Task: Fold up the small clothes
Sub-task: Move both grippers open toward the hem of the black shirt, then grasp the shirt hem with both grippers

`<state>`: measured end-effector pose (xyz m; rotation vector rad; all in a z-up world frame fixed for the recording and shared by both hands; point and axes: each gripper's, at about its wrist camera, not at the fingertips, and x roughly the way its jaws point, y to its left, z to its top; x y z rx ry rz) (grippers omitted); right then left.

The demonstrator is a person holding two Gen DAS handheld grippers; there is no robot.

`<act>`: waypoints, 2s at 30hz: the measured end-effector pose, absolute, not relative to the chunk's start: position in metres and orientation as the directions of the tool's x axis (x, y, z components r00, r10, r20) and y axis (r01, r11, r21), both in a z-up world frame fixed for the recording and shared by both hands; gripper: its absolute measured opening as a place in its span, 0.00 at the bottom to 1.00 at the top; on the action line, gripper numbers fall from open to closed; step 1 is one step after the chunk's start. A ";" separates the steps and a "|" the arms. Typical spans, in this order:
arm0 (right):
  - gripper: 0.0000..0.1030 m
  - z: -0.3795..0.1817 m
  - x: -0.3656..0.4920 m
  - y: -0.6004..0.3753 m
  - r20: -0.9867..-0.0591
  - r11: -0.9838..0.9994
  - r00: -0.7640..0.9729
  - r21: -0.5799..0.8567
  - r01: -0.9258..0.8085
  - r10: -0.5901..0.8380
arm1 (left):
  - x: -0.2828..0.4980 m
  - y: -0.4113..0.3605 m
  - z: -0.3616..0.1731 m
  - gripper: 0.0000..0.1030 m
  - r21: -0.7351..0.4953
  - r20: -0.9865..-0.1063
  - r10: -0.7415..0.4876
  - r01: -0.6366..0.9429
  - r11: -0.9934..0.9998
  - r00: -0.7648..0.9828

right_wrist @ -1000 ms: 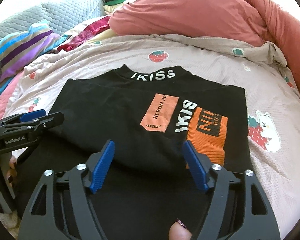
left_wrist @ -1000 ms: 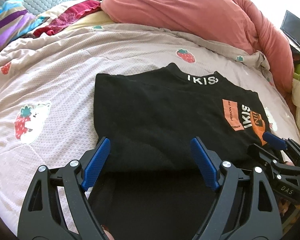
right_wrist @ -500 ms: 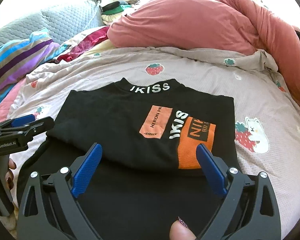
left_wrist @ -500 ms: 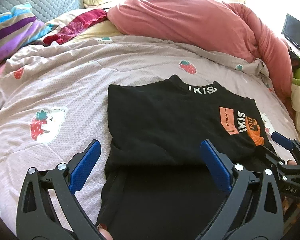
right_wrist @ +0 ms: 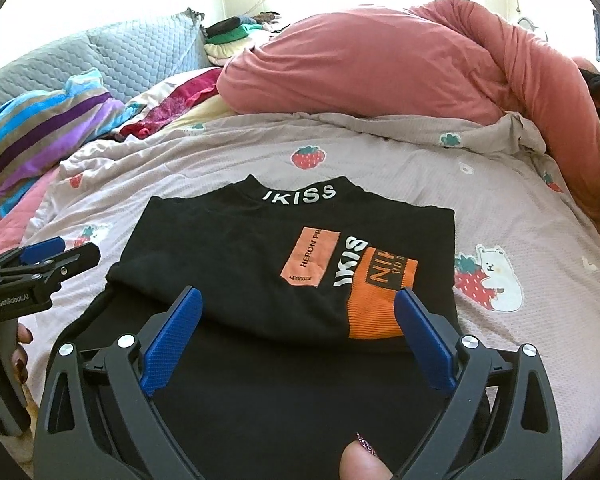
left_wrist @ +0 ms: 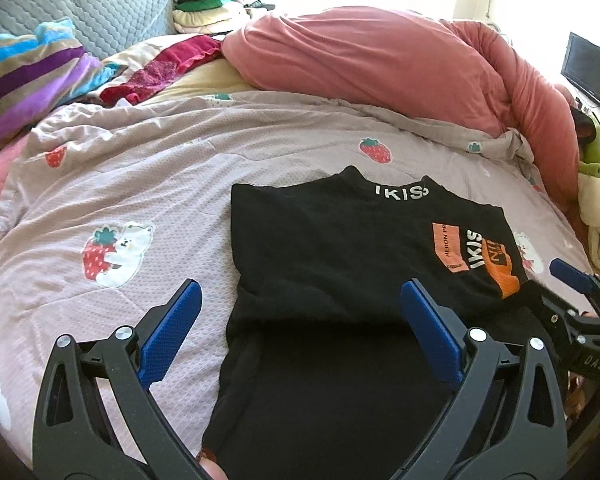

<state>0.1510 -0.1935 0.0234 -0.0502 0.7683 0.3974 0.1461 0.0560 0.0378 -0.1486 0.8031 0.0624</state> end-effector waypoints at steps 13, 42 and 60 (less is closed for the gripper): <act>0.94 0.039 0.133 -0.203 -0.658 0.925 0.674 0.093 -0.369 0.336 | 0.123 0.058 0.048 0.91 -0.094 -0.703 0.020 -0.120 0.988 0.711; 0.94 0.022 0.088 -0.232 -0.715 0.921 0.625 0.068 -0.383 0.313 | 0.065 0.074 0.032 0.91 -0.031 -0.736 0.090 -0.166 0.986 0.671; 0.94 0.009 0.072 -0.249 -0.741 0.923 0.598 0.075 -0.377 0.305 | 0.012 0.109 0.016 0.91 -0.159 -0.761 0.013 -0.206 0.965 0.648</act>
